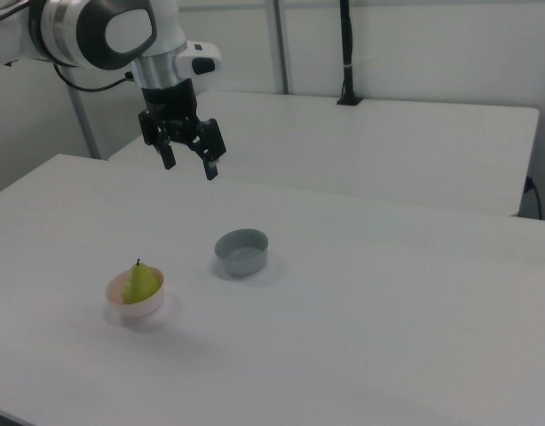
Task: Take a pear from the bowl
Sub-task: 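Move the gripper over the pink bowl and lower toward the green pear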
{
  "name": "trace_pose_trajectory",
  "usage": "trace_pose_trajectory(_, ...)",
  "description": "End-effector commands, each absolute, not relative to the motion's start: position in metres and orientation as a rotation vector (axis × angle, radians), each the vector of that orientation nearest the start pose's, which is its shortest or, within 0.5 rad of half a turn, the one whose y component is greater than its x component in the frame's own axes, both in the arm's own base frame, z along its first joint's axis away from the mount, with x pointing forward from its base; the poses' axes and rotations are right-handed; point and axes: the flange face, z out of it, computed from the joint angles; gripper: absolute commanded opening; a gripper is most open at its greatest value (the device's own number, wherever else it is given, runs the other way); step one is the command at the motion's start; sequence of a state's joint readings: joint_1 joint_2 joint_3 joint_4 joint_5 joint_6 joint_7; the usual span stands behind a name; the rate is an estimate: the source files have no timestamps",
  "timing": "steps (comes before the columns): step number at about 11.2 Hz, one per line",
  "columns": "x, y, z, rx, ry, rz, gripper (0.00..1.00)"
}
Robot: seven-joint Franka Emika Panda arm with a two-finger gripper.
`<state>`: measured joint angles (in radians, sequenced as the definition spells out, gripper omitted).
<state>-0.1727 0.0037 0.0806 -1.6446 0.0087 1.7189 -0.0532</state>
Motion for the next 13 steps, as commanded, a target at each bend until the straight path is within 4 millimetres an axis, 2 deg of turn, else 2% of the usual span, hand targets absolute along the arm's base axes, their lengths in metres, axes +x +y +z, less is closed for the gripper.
trace_pose_trajectory(1,0.565,-0.048,0.603,-3.115,0.039,-0.123,1.00)
trace_pose_trajectory(7,0.565,-0.047,0.603,-3.115,0.022,-0.121,1.00)
trace_pose_trajectory(8,0.565,-0.048,0.601,-3.118,-0.068,-0.115,1.00)
trace_pose_trajectory(10,0.557,-0.045,0.579,-3.066,-0.528,0.021,1.00)
trace_pose_trajectory(11,0.553,-0.022,0.571,-3.050,-0.596,0.100,1.00)
trace_pose_trajectory(13,0.540,0.019,0.538,-3.033,-0.621,0.214,1.00)
